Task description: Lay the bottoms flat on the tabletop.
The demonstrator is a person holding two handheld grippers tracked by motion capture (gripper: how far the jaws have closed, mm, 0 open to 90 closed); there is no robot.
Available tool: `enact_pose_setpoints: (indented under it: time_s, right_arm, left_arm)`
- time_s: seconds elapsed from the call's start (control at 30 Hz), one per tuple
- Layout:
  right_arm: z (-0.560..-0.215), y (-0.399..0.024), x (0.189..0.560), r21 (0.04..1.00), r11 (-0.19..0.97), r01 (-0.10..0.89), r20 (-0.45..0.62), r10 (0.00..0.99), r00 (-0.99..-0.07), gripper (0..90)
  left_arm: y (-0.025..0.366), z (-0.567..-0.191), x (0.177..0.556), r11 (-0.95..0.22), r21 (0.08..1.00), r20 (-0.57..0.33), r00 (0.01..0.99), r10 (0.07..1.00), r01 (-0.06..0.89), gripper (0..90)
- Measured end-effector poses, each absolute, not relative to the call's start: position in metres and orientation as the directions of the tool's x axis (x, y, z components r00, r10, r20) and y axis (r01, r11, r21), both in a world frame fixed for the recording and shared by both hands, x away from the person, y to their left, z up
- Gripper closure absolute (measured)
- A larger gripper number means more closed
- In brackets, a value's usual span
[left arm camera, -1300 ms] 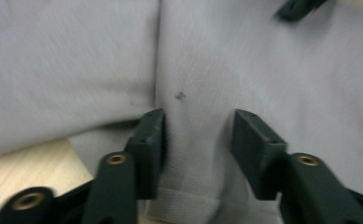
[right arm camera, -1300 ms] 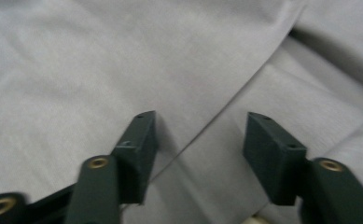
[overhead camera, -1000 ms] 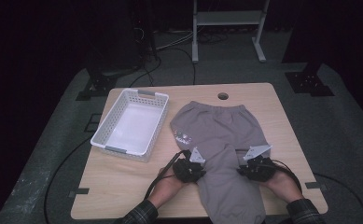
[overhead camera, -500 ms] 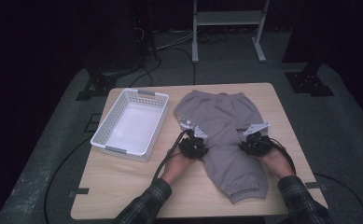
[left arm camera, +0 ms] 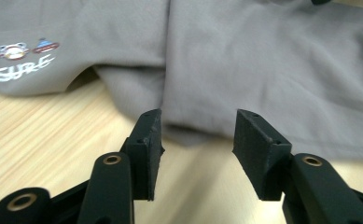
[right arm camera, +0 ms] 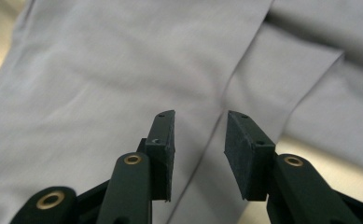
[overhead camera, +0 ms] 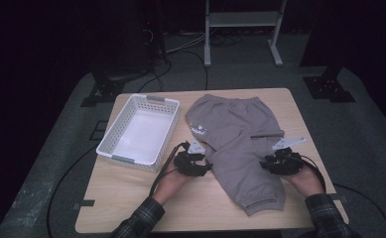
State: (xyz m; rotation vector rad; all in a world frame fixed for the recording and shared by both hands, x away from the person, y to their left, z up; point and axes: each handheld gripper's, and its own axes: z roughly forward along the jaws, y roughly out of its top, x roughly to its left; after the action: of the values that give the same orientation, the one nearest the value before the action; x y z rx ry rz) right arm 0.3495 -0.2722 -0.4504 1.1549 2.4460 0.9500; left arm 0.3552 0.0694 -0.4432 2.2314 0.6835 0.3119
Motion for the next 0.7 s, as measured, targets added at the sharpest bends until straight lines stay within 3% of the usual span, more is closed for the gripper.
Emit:
enact_pose_setpoints:
  time_s: [0.1, 0.33, 0.53, 0.57, 0.7]
  right_arm:
    - [-0.455, -0.271, 0.332, 0.649, 0.468, 0.6, 0.043, 0.764, -0.644, 62.0]
    - [-0.462, -0.268, 0.331, 0.619, 0.47, 0.629, 0.04, 0.781, -0.623, 61.3]
    - [-0.464, -0.267, 0.333, 0.606, 0.475, 0.638, 0.051, 0.778, -0.627, 77.5]
    - [-0.463, -0.267, 0.333, 0.605, 0.486, 0.63, 0.038, 0.773, -0.633, 85.0]
    - [-0.462, -0.266, 0.332, 0.609, 0.495, 0.62, 0.031, 0.766, -0.643, 86.3]
  left_arm:
    - [0.089, -0.441, 0.338, -0.555, 0.745, 0.006, 0.828, 0.561, 0.371, 47.9]
    - [0.113, -0.447, 0.323, -0.561, 0.725, -0.015, 0.824, 0.566, 0.398, 44.0]
    - [0.121, -0.448, 0.321, -0.567, 0.718, -0.015, 0.823, 0.567, 0.404, 43.6]
    - [0.12, -0.448, 0.322, -0.569, 0.719, -0.01, 0.824, 0.566, 0.399, 43.3]
    - [0.12, -0.449, 0.323, -0.574, 0.715, -0.007, 0.824, 0.566, 0.4, 43.0]
